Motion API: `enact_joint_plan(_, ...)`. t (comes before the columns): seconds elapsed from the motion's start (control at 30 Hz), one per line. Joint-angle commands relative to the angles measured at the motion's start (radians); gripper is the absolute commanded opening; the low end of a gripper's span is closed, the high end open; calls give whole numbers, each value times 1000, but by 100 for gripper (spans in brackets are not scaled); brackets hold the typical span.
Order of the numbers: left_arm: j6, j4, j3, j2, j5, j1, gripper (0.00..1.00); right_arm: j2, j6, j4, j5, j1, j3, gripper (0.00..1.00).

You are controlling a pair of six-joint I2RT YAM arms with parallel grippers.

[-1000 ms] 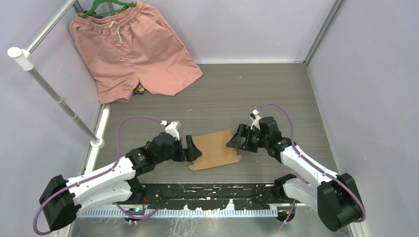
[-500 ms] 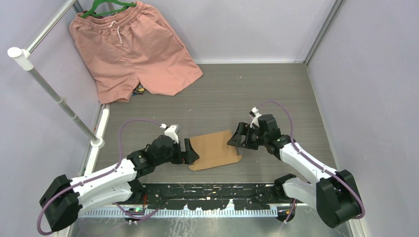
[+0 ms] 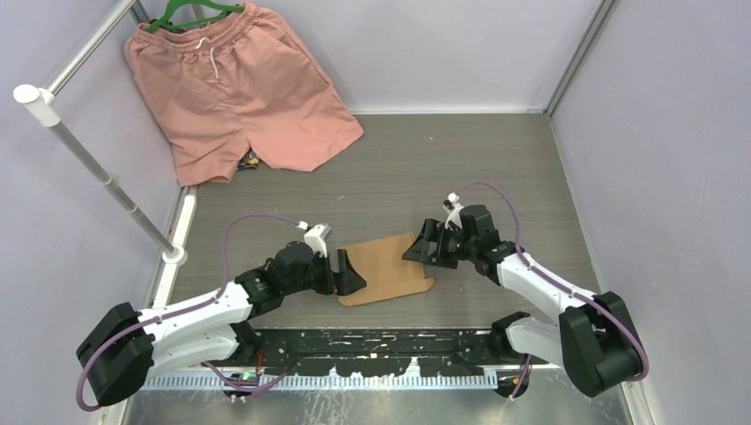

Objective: Fold the paper box
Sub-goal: Close the paper box at the center of the board.

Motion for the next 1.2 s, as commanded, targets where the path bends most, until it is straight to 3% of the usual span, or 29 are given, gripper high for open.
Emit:
enact_joint_plan(0.0,12,76,-2,-5,25,3,92,1,16,64,-28,0,-3,88)
enact_joint_plan(1.17,-41,215,-53,90,80,3,92,44,79,200,-91,0,-73,91)
